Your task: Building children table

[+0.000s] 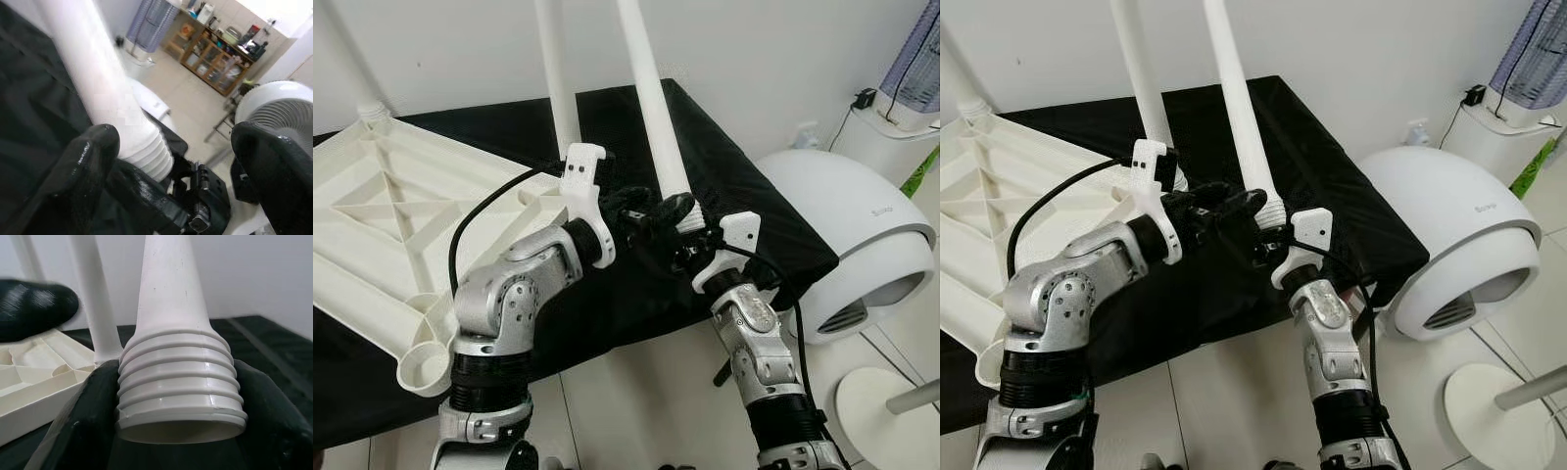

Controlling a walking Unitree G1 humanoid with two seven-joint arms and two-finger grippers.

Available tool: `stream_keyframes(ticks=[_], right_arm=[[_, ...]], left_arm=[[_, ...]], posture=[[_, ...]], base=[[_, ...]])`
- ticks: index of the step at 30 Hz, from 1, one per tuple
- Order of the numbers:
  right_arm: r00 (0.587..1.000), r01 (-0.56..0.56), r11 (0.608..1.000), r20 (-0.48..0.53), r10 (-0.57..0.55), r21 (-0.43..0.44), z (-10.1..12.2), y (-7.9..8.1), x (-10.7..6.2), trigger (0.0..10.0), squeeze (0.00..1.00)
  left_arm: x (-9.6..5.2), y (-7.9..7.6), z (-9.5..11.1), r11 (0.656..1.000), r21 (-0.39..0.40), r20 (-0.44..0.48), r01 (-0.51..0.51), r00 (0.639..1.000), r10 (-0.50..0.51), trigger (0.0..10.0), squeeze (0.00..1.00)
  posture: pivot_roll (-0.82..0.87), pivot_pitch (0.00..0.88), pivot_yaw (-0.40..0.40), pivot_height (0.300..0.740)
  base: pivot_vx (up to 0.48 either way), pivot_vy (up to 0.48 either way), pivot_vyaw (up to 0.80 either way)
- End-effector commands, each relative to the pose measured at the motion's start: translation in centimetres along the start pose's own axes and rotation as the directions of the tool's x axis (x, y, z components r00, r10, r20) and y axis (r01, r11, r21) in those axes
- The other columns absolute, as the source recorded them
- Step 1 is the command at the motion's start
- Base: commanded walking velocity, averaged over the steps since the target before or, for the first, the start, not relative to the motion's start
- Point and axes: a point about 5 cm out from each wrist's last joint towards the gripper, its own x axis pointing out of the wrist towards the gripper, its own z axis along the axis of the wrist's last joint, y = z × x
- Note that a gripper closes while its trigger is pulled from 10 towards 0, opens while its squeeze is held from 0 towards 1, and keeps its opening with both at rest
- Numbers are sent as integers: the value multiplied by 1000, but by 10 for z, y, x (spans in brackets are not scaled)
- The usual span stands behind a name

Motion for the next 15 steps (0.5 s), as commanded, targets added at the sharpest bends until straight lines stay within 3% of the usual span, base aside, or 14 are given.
stream_keyframes(ticks=[1,3,4,5,6,15], right_arm=[[998,-42,999,36,43,-26,3,7,-2,10000,0],[998,-50,998,37,51,-26,3,7,-2,10000,0],[997,-61,998,40,62,-34,3,9,-3,10000,0],[997,-61,998,40,62,-34,3,9,-3,10000,0],[996,-75,995,45,78,-67,2,12,-5,10000,0],[994,-76,991,72,85,-111,1,17,-10,10000,0]], left_arm=[[1,5,2,998,-57,-21,20,1000,-21,10000,1000],[1,8,3,997,-77,-26,3,1000,-5,10000,1000],[2,12,3,995,-96,-37,-19,999,15,10000,94],[2,12,3,995,-96,-37,-19,999,15,10000,94],[2,19,4,992,-120,-54,-37,998,31,10000,0],[5,22,12,989,-144,-74,-41,997,31,10000,0]], posture=[[-73,91,58,740],[-74,91,58,740],[-75,91,59,740],[-75,91,59,740],[-77,91,61,740],[-84,88,74,740]], base=[[0,0,0],[0,0,0],[0,0,0],[0,0,0],[0,0,0],[0,0,0]])
